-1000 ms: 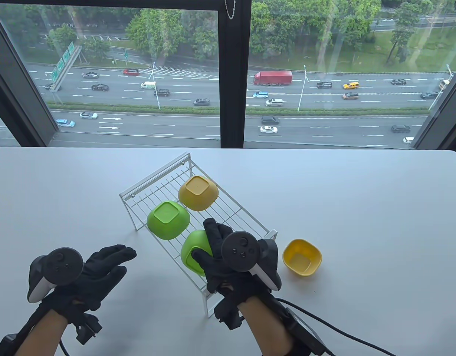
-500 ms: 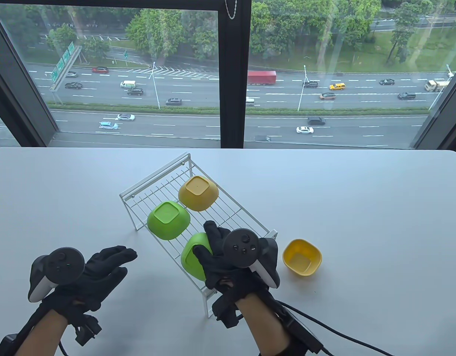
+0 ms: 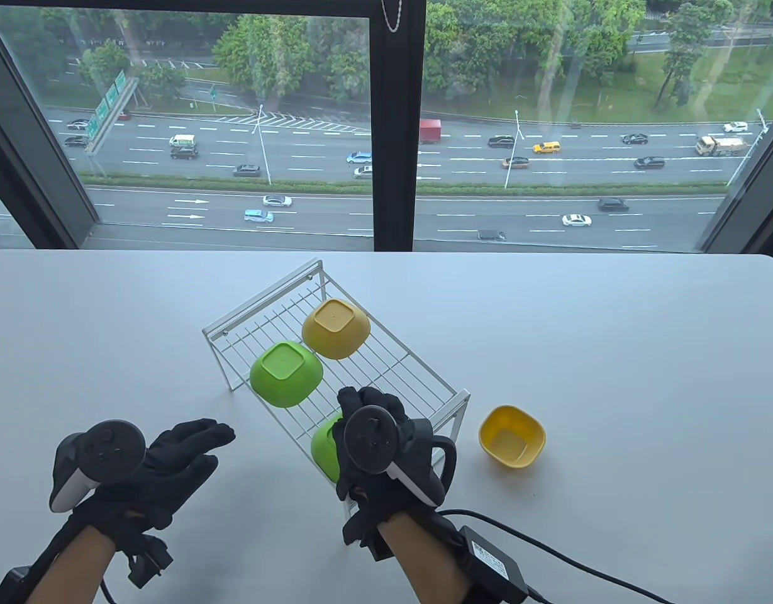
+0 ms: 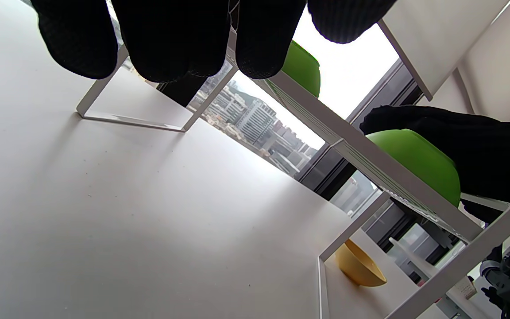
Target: Flip small dish upside down onto kitchen shelf
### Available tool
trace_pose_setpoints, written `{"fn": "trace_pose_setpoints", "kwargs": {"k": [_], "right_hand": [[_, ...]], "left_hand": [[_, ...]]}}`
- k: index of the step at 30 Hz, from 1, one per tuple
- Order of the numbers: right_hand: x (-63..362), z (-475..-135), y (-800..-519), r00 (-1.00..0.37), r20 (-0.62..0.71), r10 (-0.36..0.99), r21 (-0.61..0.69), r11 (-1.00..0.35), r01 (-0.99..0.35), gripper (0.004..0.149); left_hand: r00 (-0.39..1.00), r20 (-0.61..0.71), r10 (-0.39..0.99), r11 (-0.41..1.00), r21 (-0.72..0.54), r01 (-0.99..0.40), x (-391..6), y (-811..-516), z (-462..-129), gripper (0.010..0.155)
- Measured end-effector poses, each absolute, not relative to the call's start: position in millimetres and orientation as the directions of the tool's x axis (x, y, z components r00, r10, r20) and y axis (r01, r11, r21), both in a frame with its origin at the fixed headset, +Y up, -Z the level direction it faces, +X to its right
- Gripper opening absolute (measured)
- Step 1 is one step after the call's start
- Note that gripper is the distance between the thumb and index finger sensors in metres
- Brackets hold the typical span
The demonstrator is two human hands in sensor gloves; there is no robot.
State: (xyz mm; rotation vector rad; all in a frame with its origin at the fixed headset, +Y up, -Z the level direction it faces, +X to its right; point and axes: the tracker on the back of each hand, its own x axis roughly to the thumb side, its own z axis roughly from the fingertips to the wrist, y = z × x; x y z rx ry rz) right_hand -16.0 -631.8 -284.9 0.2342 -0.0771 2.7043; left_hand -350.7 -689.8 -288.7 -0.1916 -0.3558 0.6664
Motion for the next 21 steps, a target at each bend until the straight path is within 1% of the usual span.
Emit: {"fn": "trace_pose_setpoints", "kwargs": {"k": [3, 5, 7, 10, 12, 16, 18, 21], "right_hand": [[-12.9, -282.8, -628.5, -0.867, 0.216, 0.448, 0.023, -0.890, -0.454, 0.057], [-7.6, -278.4, -623.4, -0.853, 0.239, 0.465, -0.038, -0.873, -0.487, 0.057], [3.9, -272.9, -613.1, -0.851, 0.284, 0.442, -0.136, -0.860, -0.492, 0.057], [23.4, -267.3, -602.5, -0.846, 0.303, 0.439, -0.180, -0.845, -0.504, 0.058], [46.0, -262.9, -598.9, -0.844, 0.311, 0.436, -0.219, -0.832, -0.510, 0.058], [92.2, -259.9, -607.0, -0.855, 0.267, 0.444, -0.246, -0.827, -0.506, 0.061], [116.2, -257.8, -614.8, -0.855, 0.218, 0.470, -0.236, -0.825, -0.514, 0.063], [146.7, -254.3, -625.2, -0.865, 0.155, 0.477, -0.259, -0.826, -0.502, 0.064]], "left_hand": [[0.731, 0.256, 0.632, 0.772, -0.287, -0.567, -350.5, -689.7, -288.1, 0.065], [0.733, 0.254, 0.631, 0.773, -0.286, -0.566, -350.4, -689.6, -287.8, 0.065], [0.734, 0.251, 0.631, 0.773, -0.284, -0.567, -350.4, -689.5, -287.6, 0.065], [0.738, 0.246, 0.629, 0.775, -0.283, -0.566, -350.2, -690.0, -287.3, 0.065], [0.743, 0.242, 0.624, 0.778, -0.285, -0.560, -349.4, -691.1, -286.7, 0.065], [0.750, 0.245, 0.614, 0.785, -0.283, -0.551, -347.8, -691.9, -286.2, 0.065], [0.751, 0.244, 0.613, 0.786, -0.283, -0.550, -347.6, -692.2, -286.4, 0.065], [0.754, 0.238, 0.613, 0.786, -0.283, -0.550, -347.2, -692.3, -285.8, 0.065]]}}
